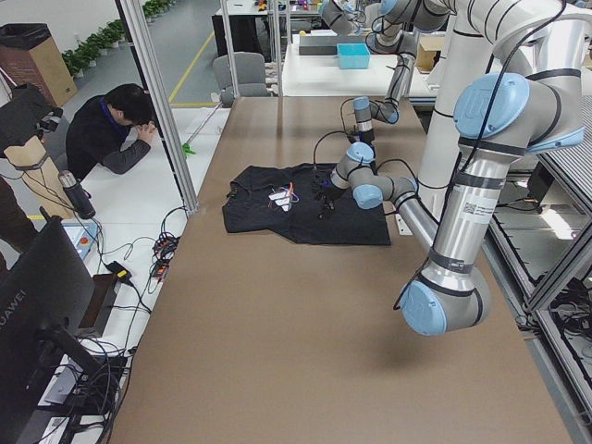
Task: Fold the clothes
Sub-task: 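Move both grippers down to the shirt hem nearest the robot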
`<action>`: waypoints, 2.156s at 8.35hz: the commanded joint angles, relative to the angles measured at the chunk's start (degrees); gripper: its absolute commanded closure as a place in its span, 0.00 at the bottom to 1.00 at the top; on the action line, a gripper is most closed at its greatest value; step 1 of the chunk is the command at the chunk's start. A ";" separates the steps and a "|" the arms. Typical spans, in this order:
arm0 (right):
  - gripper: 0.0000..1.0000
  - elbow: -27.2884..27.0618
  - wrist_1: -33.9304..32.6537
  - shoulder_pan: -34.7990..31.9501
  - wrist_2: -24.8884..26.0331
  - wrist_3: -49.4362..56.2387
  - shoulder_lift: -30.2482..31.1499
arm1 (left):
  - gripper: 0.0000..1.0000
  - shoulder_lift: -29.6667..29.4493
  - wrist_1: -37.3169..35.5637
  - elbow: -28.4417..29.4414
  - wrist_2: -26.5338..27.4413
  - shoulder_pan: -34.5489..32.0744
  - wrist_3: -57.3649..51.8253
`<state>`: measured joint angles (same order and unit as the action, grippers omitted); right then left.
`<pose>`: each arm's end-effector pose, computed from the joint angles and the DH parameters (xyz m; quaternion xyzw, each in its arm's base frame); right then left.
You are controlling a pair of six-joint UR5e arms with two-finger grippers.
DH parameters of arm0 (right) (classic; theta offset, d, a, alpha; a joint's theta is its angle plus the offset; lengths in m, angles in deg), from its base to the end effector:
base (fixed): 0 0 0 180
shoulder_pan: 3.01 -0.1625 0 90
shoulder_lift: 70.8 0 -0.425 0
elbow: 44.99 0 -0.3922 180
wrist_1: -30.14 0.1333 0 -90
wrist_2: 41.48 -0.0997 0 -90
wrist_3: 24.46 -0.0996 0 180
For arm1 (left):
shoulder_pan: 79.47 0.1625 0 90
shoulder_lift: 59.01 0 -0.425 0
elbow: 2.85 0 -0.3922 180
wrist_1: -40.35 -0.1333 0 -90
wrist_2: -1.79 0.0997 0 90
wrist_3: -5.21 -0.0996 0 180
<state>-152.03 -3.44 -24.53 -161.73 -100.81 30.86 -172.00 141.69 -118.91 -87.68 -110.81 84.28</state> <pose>-0.3672 -0.2342 0.4947 -0.0637 -0.5402 -0.0768 0.8356 0.4075 -0.4053 0.2201 0.1851 0.4677 -0.1554 0.8502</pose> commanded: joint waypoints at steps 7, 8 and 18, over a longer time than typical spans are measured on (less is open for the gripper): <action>1.00 -1.42 1.48 0.34 2.39 -0.12 0.20 | 0.06 1.79 0.18 -2.84 -0.52 1.01 0.99; 1.00 -1.24 2.89 0.16 2.65 -0.03 0.03 | 0.06 4.16 0.18 -6.17 0.00 3.71 2.14; 1.00 -1.24 5.71 -11.61 -2.36 6.04 -0.50 | 0.06 17.61 16.30 -9.38 17.93 28.61 17.45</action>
<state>-153.24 1.97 -35.18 -163.73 -94.83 30.44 -157.81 148.89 -131.06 -70.57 -83.14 102.34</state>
